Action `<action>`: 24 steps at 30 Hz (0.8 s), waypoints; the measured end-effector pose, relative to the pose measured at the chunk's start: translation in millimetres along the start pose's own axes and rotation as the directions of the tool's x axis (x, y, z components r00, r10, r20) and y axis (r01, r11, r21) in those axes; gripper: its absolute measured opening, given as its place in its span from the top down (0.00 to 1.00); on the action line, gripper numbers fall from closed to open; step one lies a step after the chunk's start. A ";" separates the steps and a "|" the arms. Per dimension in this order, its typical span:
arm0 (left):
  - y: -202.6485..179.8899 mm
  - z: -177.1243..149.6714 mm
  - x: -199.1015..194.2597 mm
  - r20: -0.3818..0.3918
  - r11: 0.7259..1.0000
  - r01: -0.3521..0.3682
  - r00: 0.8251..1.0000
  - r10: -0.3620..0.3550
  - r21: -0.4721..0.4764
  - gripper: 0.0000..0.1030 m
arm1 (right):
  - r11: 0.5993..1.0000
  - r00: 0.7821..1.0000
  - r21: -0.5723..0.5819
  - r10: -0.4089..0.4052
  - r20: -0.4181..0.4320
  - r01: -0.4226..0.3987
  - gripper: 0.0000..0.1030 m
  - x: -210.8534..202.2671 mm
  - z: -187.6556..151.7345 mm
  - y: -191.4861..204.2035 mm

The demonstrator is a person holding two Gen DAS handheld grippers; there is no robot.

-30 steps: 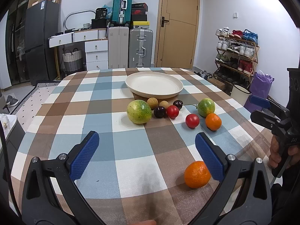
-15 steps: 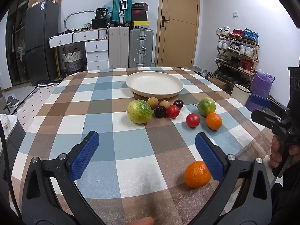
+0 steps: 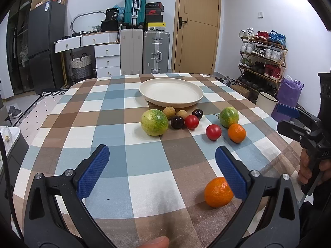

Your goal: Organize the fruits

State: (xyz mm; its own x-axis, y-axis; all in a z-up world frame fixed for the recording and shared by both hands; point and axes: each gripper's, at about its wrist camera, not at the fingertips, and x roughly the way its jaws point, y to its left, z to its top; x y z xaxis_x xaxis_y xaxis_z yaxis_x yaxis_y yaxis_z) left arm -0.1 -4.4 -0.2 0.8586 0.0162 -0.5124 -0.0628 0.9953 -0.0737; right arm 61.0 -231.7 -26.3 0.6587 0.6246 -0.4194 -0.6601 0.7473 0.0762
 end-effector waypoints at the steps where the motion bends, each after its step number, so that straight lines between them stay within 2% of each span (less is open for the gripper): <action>1: -0.2 0.1 -0.2 0.001 1.000 -0.001 1.000 0.001 0.001 0.01 | 1.000 1.000 0.000 -0.001 0.000 0.001 0.00 0.1 0.1 0.1; 7: -0.2 -2.2 -0.1 0.011 1.000 0.002 1.000 -0.002 0.007 0.01 | 1.000 1.000 0.004 -0.019 -0.010 0.019 0.00 2.5 -0.7 -3.8; 10: -0.5 -2.9 2.6 -0.023 1.000 0.029 0.999 -0.029 0.003 0.01 | 0.999 0.998 0.017 -0.050 -0.032 0.051 0.00 10.9 -2.8 -7.9; 18: -8.5 0.5 -4.6 -0.050 0.997 0.077 0.996 -0.076 0.024 0.01 | 0.994 0.989 0.043 -0.093 -0.114 0.098 0.00 18.9 -0.2 -16.0; 24: -20.8 0.0 -4.3 -0.077 0.991 0.108 0.992 -0.102 0.082 0.01 | 0.990 0.974 0.034 -0.125 -0.187 0.134 0.00 32.7 2.8 -16.1</action>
State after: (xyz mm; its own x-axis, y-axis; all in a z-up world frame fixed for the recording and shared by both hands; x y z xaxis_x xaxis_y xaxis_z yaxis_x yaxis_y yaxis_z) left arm -2.5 -25.2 3.6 0.8186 -0.0924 -0.5668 0.0722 0.9957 -0.0580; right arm 94.2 -222.6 -38.7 0.6568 0.4725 -0.5877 -0.5534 0.8314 0.0501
